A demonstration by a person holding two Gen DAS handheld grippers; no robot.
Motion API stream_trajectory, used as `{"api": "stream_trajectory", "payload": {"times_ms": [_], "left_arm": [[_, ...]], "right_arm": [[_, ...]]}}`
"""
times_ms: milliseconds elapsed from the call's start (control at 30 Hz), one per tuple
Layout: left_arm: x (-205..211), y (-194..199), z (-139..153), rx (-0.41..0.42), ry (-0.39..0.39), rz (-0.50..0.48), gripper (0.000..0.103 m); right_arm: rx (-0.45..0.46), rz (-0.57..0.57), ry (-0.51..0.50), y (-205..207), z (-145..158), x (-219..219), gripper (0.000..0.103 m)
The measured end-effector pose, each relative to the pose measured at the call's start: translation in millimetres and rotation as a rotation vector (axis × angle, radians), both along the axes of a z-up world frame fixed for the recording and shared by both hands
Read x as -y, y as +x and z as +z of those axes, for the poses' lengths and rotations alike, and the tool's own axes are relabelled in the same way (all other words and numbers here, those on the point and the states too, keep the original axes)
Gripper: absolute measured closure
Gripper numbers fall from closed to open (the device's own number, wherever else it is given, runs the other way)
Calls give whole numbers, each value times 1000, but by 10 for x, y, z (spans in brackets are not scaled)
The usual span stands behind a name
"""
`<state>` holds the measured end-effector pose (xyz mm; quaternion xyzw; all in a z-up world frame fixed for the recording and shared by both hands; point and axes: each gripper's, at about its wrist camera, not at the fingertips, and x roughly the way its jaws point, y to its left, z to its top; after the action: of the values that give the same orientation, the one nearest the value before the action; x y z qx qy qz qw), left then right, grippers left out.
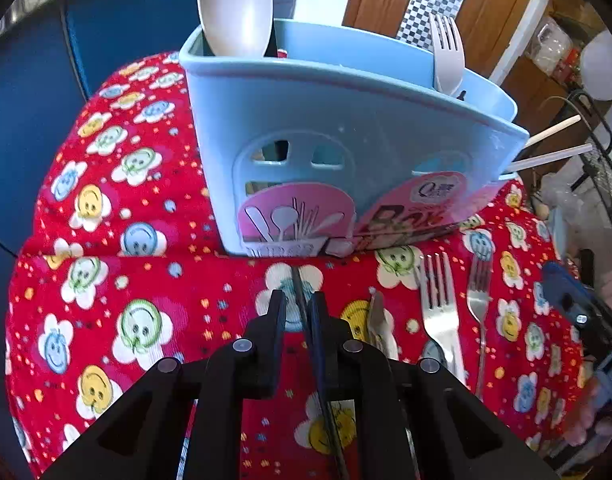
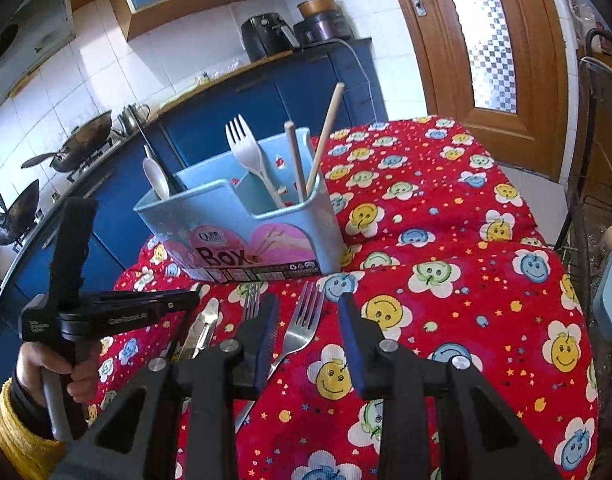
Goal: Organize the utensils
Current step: 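Grasp another black chopstick with the left tool while the right tool grasps a metal fork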
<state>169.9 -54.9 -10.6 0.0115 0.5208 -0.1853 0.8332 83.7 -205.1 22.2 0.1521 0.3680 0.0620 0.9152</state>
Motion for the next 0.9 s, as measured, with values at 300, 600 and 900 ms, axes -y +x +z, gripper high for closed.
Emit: {"api": "stream_trajectory", "payload": {"times_ms": [300, 600, 900], "left_arm": [[23, -64, 2, 20, -29, -4, 97], [-355, -303, 412, 168, -120, 34, 98], [-501, -482, 745, 285, -196, 58, 99]], "right_arm": [[-120, 19, 11, 295, -173, 66, 68], [-147, 47, 5, 486, -304, 15, 67], [-105, 91, 52, 444, -270, -53, 98]]}}
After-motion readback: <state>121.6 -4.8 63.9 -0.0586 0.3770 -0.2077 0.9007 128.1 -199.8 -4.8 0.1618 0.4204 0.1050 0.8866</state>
